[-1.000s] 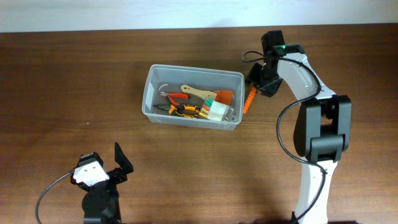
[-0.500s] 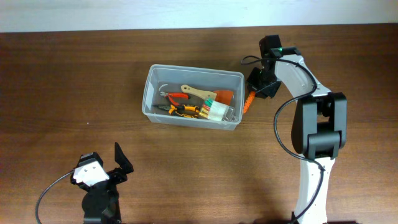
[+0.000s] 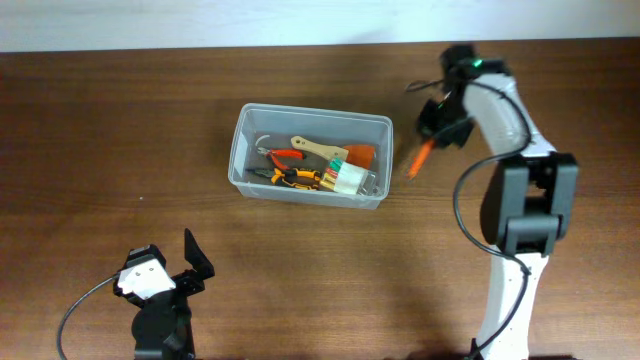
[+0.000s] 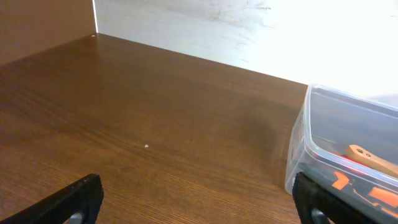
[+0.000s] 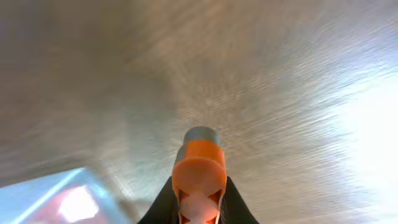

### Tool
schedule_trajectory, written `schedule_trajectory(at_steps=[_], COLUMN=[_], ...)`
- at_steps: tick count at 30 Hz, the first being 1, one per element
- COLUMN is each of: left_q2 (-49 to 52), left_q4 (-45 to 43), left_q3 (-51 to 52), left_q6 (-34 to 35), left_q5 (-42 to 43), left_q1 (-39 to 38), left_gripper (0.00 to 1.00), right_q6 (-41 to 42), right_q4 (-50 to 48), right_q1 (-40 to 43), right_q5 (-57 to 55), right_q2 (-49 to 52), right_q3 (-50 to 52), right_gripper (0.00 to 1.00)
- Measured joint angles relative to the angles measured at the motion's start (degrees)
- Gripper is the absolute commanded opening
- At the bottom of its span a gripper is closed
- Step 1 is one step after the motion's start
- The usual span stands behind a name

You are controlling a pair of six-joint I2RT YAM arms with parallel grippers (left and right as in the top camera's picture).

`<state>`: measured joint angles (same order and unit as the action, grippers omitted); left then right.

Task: Pack container
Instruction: 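Drop the orange strip into the container and open the gripper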

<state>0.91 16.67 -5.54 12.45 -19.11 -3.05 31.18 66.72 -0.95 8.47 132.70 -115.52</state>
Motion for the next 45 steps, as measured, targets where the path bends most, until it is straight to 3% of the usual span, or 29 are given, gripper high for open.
schedule_trajectory(at_steps=[6,11,21,26,28,31,32,33,38,45], left_q2=[0.0,0.0,0.0,0.0,0.0,0.0,0.0,0.0,0.0,0.0], left_q4=[0.0,0.0,0.0,0.0,0.0,0.0,0.0,0.0,0.0,0.0], left_q3=[0.0,0.0,0.0,0.0,0.0,0.0,0.0,0.0,0.0,0.0], left_q6=[0.0,0.0,0.0,0.0,0.0,0.0,0.0,0.0,0.0,0.0], left_q5=[0.0,0.0,0.0,0.0,0.0,0.0,0.0,0.0,0.0,0.0], left_q1=[0.0,0.0,0.0,0.0,0.0,0.0,0.0,0.0,0.0,0.0], left_gripper=[0.99,0.99,0.99,0.99,0.99,0.99,0.99,0.99,0.99,0.99], right_q6=[-10.9,-29.4,-79.5,-92.0,-94.6,-96.9,-97.3,-97.5,-92.0,-71.4], right_q4=[4.4,4.5,3.1,-6.7,-10.3,-13.9,-14.5,-14.9,-17.0,-8.6], right_q1=[-1.2,-9.7,-24.2,-25.0,-25.0,-25.0,-25.0,-25.0,-25.0,-24.5], right_q5=[-0.2,0.3,2.7,2.9,2.9,2.8,2.8,2.8,1.7,-1.9], right_q2=[-6.9,-13.8,-9.9,-7.2,-6.4,-4.9,-4.4,-4.0,-3.7,-4.5], right_q3=[-14.3,-19.9,-11.0,-2.8,-0.2,2.1,2.3,2.3,2.3,-6.1], right_gripper=[0.04,0.04,0.04,0.04,0.04,0.22,0.50,0.99,0.98,0.98])
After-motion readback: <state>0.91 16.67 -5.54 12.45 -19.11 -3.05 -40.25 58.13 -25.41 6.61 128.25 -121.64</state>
